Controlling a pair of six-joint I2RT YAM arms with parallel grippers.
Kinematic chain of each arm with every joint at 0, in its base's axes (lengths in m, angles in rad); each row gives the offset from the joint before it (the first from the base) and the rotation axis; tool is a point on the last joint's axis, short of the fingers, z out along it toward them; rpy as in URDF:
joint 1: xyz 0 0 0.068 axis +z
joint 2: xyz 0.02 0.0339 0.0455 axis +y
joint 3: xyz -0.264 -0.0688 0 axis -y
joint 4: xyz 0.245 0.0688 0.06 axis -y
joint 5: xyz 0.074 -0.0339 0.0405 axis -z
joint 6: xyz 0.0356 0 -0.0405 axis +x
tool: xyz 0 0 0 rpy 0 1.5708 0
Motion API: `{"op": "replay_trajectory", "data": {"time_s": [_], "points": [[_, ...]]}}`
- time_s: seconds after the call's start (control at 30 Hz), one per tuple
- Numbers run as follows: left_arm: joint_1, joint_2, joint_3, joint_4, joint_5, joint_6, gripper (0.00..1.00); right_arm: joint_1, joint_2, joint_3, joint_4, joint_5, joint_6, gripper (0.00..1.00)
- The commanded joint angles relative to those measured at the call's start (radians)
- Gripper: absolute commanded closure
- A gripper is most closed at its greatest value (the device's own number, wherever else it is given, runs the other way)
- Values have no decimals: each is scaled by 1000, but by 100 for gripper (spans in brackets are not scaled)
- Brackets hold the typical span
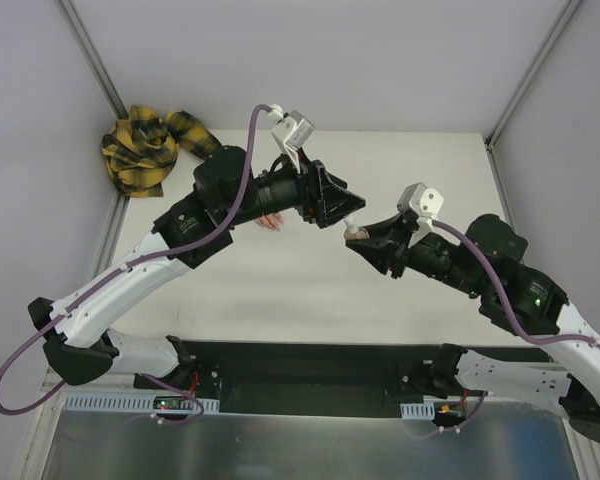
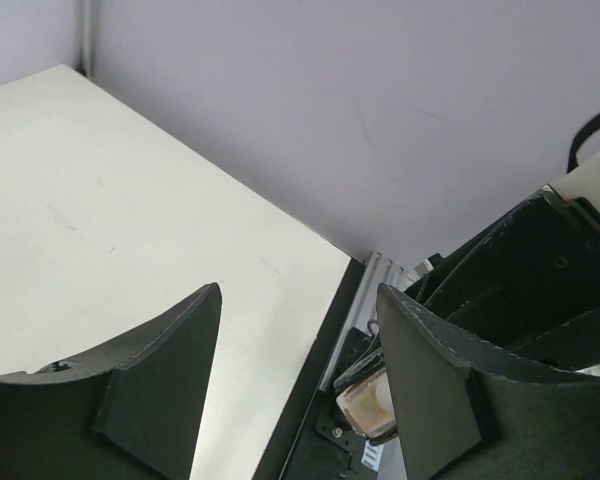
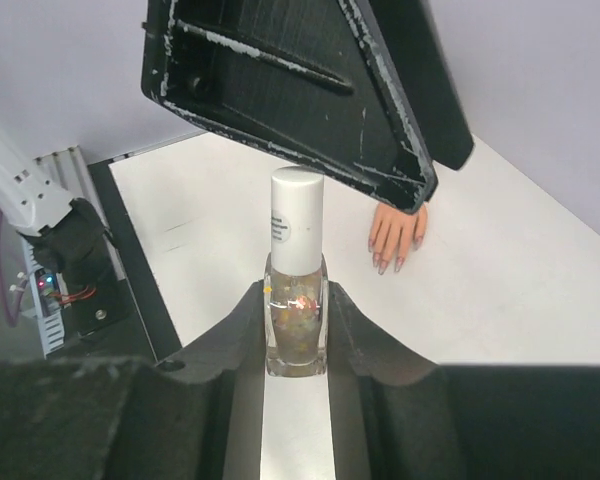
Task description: Paint the nails
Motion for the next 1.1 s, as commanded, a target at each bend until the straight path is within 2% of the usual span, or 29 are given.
{"op": "replay_trajectory", "data": {"time_s": [0.0,0.07,0.27,0.37,0.4,0.43,0.57,0.67,0.87,0.9,0.97,1.0,1.07], "points": [[-6,-44,-25,3,-101,-43,40,5,11,12,94,113,-1,100],[-20,-42,-27,6,-104,-33,40,5,17,19,86,130,1,100],[-43,-33,-5,14,-122,18,28,3,42,32,63,144,1,100],[-43,-34,-4,18,-112,26,28,5,45,31,61,165,5,100],[-44,-34,-2,18,-108,29,32,5,45,32,57,171,5,100],[-44,-30,-4,17,-108,26,42,5,45,37,57,186,10,100],[-47,-24,-36,17,-119,9,46,3,50,60,55,208,19,100],[-52,-13,-28,15,-119,10,61,6,62,74,55,211,24,100],[-55,7,-7,14,-98,21,74,5,67,88,69,230,45,100],[-53,15,-5,14,-90,21,83,5,68,95,69,228,48,100],[-55,25,4,15,-27,24,91,5,64,100,69,214,53,100],[-53,39,9,17,17,29,100,5,60,101,69,204,54,100],[-41,67,44,18,275,71,100,-1,50,103,71,77,42,100]]}}
